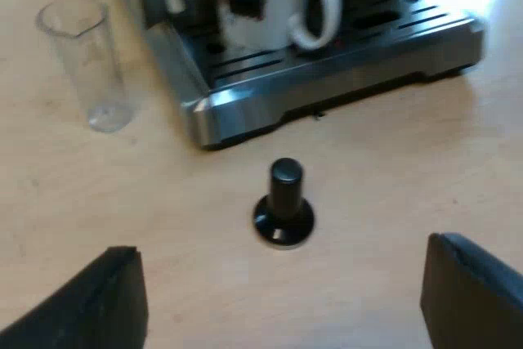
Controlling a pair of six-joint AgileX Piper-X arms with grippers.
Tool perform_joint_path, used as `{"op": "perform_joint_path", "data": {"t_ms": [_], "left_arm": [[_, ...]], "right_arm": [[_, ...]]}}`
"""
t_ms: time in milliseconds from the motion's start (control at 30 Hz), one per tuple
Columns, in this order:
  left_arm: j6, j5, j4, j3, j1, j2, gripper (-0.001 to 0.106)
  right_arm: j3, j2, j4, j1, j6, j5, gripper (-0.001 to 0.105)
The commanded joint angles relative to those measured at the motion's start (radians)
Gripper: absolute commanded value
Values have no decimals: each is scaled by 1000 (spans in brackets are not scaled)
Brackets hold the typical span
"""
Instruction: Place mug into machine
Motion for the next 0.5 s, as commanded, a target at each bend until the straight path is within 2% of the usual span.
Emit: {"op": "perform_joint_path", "data": {"t_ms": [33,233,500], "left_arm": [[11,-51,-58,31,-2,-139,71],[11,-55,-111,62,-2,-139,71],[11,-55,-114,62,-2,-139,71]], "right_arm": [[21,-42,-12,1,-4,-2,55],[60,-42,-20,1,-4,1,55],[62,-40,-26,1,-4,1,55]]}}
